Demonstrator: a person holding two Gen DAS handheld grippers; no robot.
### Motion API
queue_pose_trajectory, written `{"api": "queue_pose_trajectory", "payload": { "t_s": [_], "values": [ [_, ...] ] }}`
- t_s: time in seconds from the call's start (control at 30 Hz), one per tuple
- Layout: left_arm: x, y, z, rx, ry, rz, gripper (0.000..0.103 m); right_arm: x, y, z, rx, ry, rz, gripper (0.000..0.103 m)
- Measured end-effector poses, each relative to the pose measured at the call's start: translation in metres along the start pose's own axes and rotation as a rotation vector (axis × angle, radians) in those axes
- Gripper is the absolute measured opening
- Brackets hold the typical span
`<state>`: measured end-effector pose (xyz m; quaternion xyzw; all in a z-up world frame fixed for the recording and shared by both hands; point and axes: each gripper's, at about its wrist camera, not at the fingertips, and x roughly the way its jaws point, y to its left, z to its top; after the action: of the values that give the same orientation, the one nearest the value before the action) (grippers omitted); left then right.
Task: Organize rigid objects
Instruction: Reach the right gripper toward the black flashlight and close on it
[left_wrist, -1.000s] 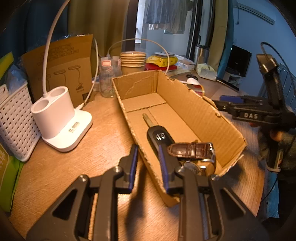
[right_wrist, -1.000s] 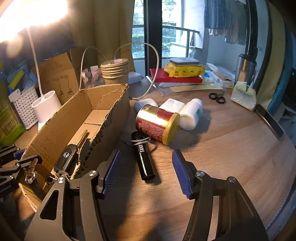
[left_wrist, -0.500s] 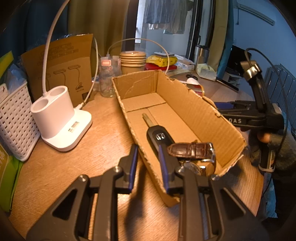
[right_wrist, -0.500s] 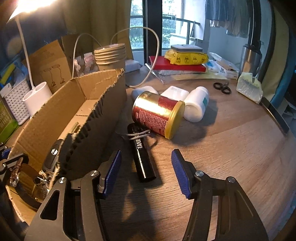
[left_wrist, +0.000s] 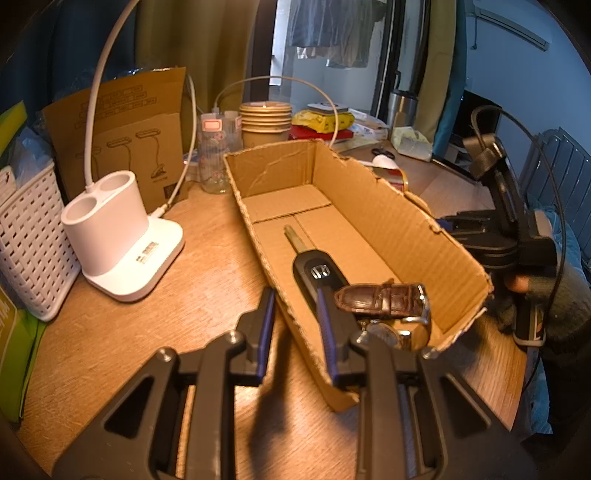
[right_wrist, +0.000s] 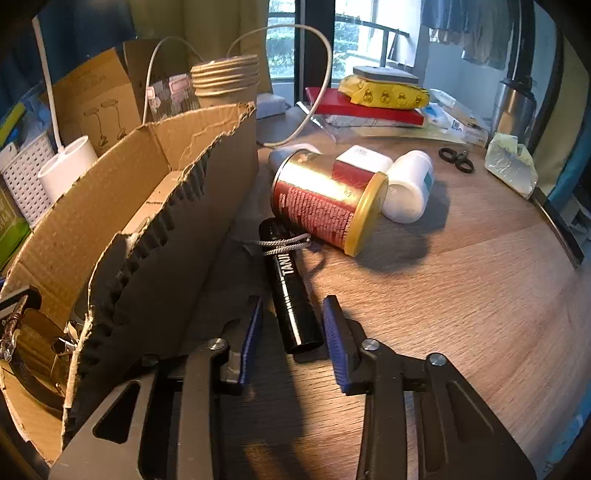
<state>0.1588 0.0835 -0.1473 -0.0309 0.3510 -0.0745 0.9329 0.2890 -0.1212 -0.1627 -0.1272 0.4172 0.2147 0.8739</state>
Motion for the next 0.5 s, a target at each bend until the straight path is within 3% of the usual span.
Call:
{"api": "queue_pose_trajectory", "payload": {
  "t_s": [0.07, 0.5],
  "values": [
    [0.0, 0.0, 0.0, 0.0, 0.0, 0.0, 0.025, 0.0, 0.002, 0.0, -0.008, -0.001, 0.001, 0.026],
    [0.0, 0.0, 0.0, 0.0, 0.0, 0.001, 0.025, -0.015, 0.004, -0.008, -0.019, -0.028, -0.008, 0.022]
  ]
}}
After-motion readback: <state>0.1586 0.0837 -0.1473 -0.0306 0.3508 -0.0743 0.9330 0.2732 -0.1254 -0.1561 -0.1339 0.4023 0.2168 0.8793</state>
